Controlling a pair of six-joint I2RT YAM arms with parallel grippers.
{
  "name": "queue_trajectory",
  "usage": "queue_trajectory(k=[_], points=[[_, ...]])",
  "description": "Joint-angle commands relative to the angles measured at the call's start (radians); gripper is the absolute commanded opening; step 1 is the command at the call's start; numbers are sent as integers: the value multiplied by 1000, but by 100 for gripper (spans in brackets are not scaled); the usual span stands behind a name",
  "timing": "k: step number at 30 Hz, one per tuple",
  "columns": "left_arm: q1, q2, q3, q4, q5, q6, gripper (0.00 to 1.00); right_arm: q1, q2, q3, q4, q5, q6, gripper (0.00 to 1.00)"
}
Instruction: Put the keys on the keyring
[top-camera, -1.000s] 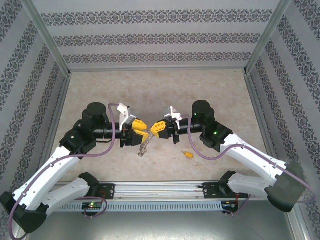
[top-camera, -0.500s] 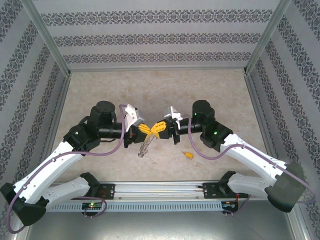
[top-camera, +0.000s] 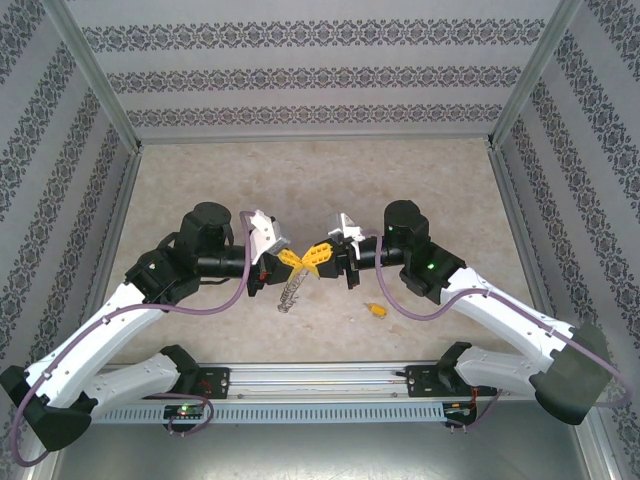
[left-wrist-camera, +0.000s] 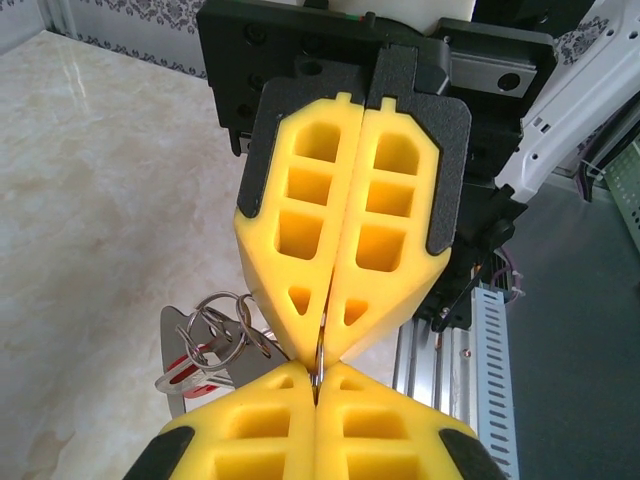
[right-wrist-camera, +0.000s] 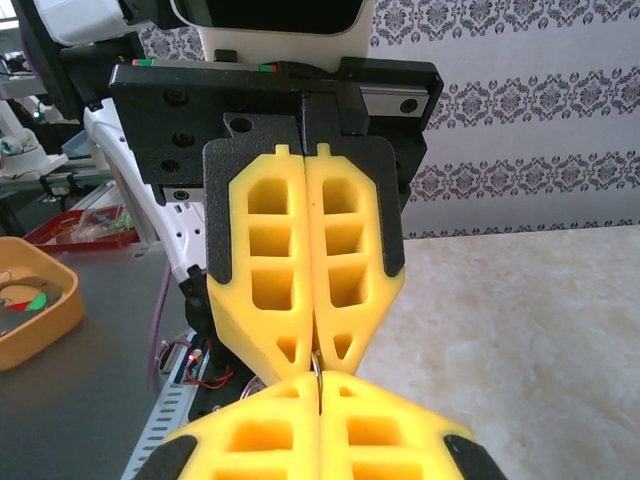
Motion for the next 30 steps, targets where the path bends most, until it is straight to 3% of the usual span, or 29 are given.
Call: queue_trajectory(k=[1, 15, 17, 20, 25, 30], points=[[-18, -36, -17, 19, -9, 66, 0, 9, -15, 4, 21, 0, -28, 0], [-18, -14, -4, 15, 15, 67, 0, 7, -23, -2, 19, -9, -44, 0], [-16, -22, -5, 17, 12, 66, 11, 7, -22, -3, 18, -7, -48, 0], [-16, -25, -5, 16, 18, 66, 16, 6, -23, -2, 24, -7, -46, 0], [-14, -32, -9, 22, 24, 63, 17, 5, -25, -5, 23, -10, -46, 0], [-14, -26, -6, 30, 36, 63, 9, 6, -28, -6, 23, -14, -48, 0]])
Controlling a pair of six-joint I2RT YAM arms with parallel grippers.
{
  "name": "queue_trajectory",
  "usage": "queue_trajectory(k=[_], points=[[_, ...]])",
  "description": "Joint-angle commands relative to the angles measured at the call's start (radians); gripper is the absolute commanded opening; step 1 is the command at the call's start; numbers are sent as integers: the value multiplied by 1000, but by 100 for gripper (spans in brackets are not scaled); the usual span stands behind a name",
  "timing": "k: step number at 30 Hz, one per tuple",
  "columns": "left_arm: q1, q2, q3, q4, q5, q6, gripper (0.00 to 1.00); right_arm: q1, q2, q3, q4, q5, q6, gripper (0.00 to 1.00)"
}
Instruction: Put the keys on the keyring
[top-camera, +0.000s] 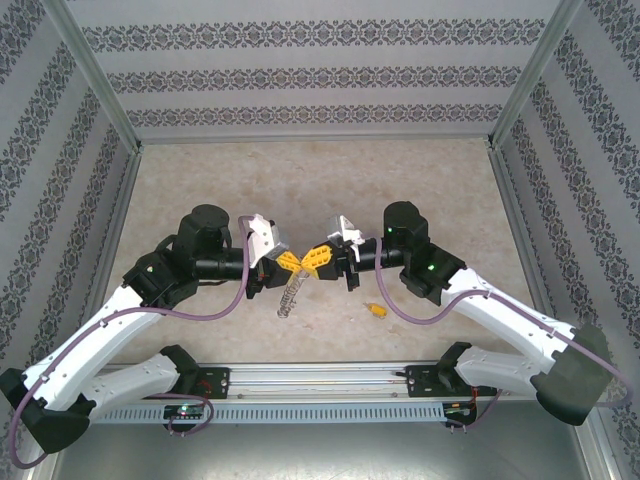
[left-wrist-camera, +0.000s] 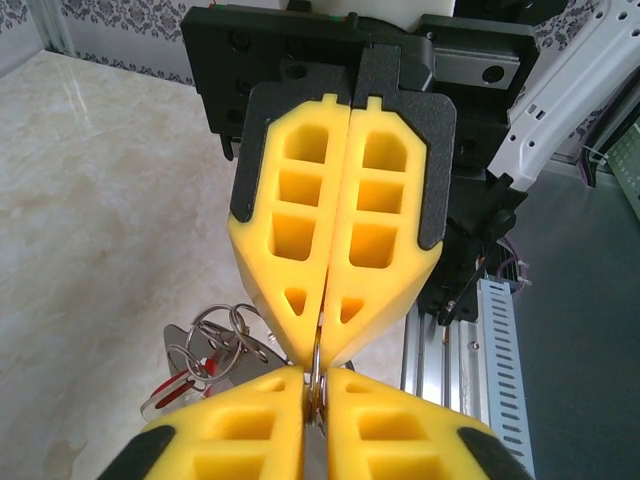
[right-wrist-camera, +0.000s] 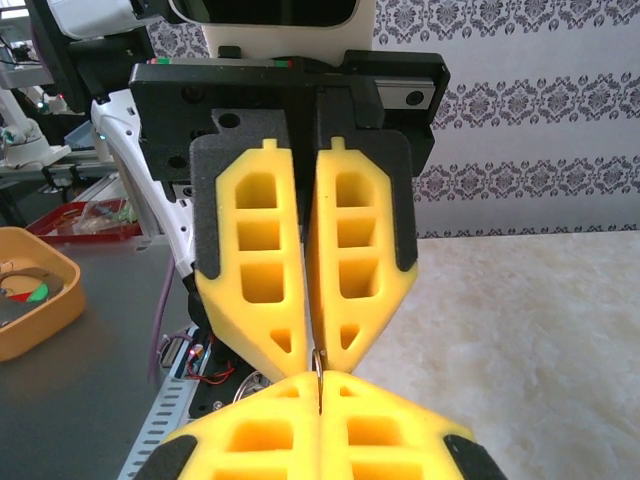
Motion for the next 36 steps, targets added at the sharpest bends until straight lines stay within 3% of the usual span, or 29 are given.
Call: queue_trajectory(k=[1, 14, 17, 21, 28, 36], points=[[-9, -7, 4, 31, 34, 18, 7, 1, -21, -6, 38, -14, -23, 0], [-7, 8, -2, 39, 28, 34, 0, 11, -16, -9, 28, -8, -31, 0], [1, -8, -9, 43, 1, 44, 0, 11, -26, -20, 29, 22, -24, 21], [8, -14, -8, 46, 11, 45, 0, 3, -49, -42, 33, 58, -2, 32], [16, -12, -2, 36, 43, 59, 0, -30, -135, -134, 38, 128, 56, 35], [16, 10, 8, 12, 59, 89, 0, -33, -126, -115, 40, 80, 60, 31]])
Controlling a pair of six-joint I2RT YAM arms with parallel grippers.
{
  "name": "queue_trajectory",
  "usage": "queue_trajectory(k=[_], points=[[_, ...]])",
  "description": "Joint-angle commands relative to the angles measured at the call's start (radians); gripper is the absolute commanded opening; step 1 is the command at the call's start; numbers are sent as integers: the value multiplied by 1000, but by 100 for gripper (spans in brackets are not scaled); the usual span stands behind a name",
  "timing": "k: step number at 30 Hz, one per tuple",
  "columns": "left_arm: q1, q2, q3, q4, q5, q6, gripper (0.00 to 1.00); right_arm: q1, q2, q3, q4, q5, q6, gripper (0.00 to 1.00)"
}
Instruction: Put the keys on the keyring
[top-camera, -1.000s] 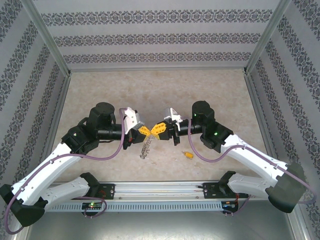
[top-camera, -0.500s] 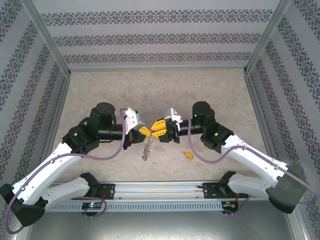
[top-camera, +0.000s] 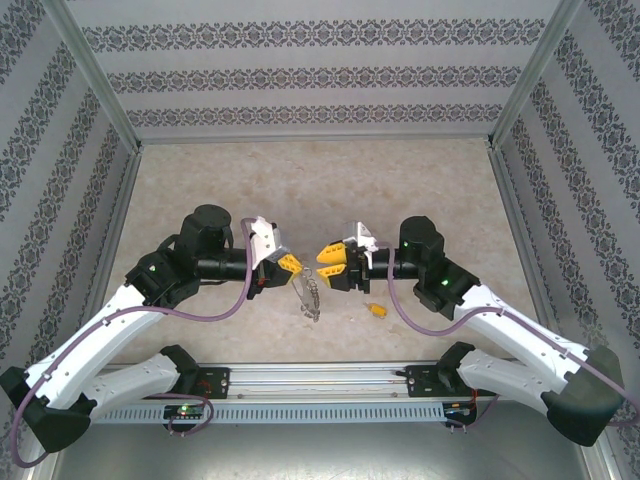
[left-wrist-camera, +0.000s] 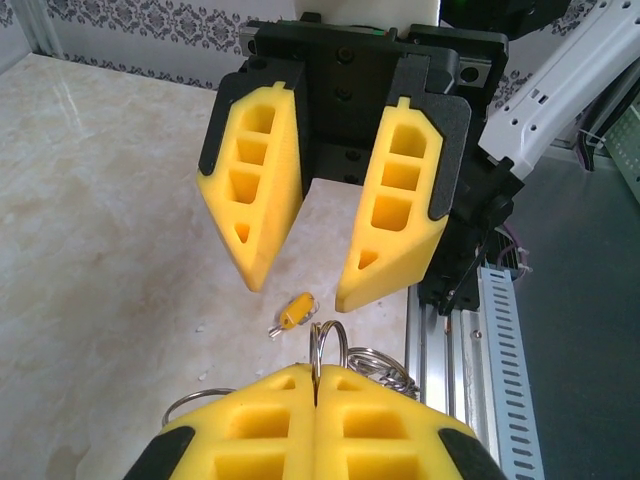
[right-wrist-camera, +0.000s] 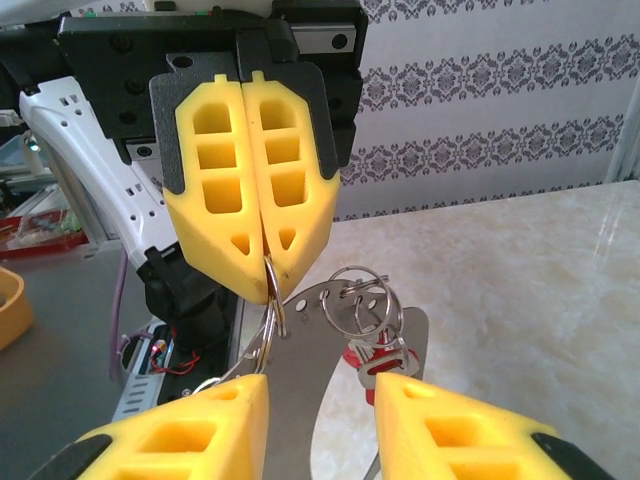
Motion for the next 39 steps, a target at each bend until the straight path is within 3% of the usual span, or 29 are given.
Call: queue_trajectory(k=[1, 12, 26, 33, 37, 39], points=[[7, -1, 15, 12, 36, 42, 0, 4, 12, 28, 31, -33, 10, 30], [7, -6, 1, 23, 42, 61, 0, 51, 80, 79, 38, -82, -1, 24], [7, 1, -2, 25, 67, 54, 0, 59, 94, 87, 58, -75, -11, 0], [7, 23, 12, -19, 7, 41, 1, 60, 47, 73, 34, -32, -41, 0], [7, 0, 9, -30, -39, 47, 39, 74, 18, 75, -62, 118, -120, 0], [7, -14, 10, -42, -66, 59, 46, 103, 12, 96, -146, 223, -188, 0]])
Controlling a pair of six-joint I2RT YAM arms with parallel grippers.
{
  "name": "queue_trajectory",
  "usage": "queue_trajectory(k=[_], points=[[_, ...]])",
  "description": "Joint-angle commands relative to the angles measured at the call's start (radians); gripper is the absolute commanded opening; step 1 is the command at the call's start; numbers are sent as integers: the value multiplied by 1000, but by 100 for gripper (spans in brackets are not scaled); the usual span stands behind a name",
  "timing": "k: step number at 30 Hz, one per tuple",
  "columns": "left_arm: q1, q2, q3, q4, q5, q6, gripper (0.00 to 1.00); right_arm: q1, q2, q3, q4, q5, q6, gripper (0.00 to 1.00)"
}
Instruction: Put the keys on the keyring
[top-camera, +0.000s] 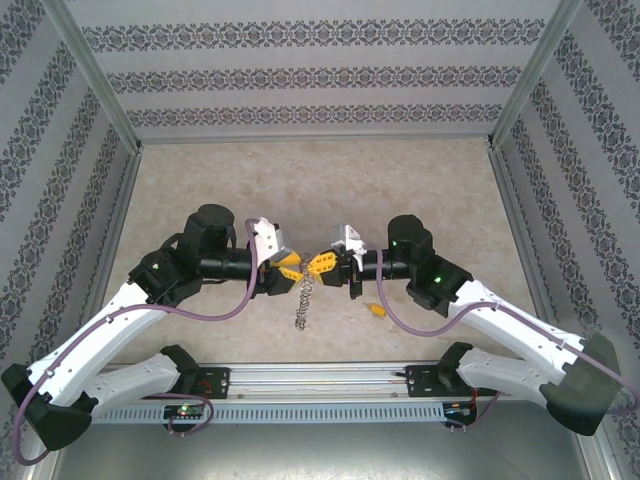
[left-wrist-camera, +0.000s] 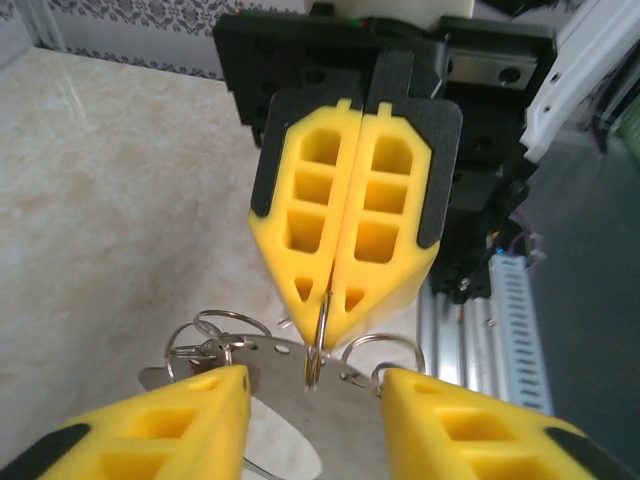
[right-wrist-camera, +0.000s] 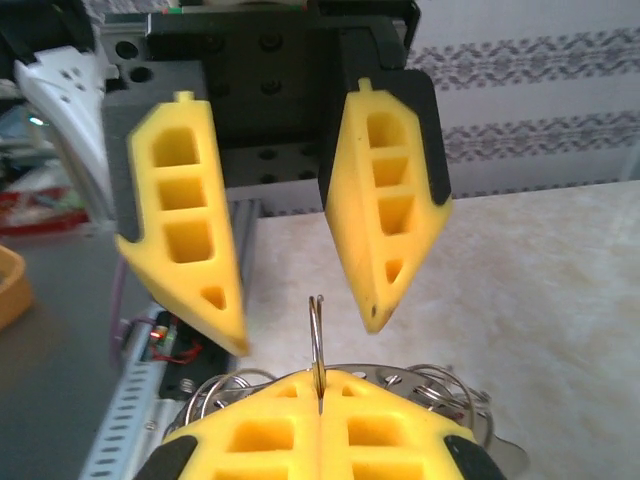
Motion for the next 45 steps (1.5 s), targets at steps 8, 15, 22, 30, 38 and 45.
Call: queue_trajectory(k=[8, 15, 22, 30, 38, 45], points=[[7, -58, 2, -51, -40, 62, 49, 108, -33, 79, -192, 381, -226, 0], [7, -67, -2, -49, -41, 80, 49, 135, -74, 44, -162, 393, -259, 0], [7, -60, -21, 1, -34, 67, 48, 147, -107, 15, -126, 357, -268, 0], [7, -55, -22, 50, -3, 81, 42, 172, -97, 12, -130, 380, -295, 0], [6, -25, -23, 54, 30, 100, 36, 173, -94, 13, -126, 371, -293, 0], [7, -32, -34, 63, 52, 125, 37, 174, -89, 6, -114, 374, -302, 0]])
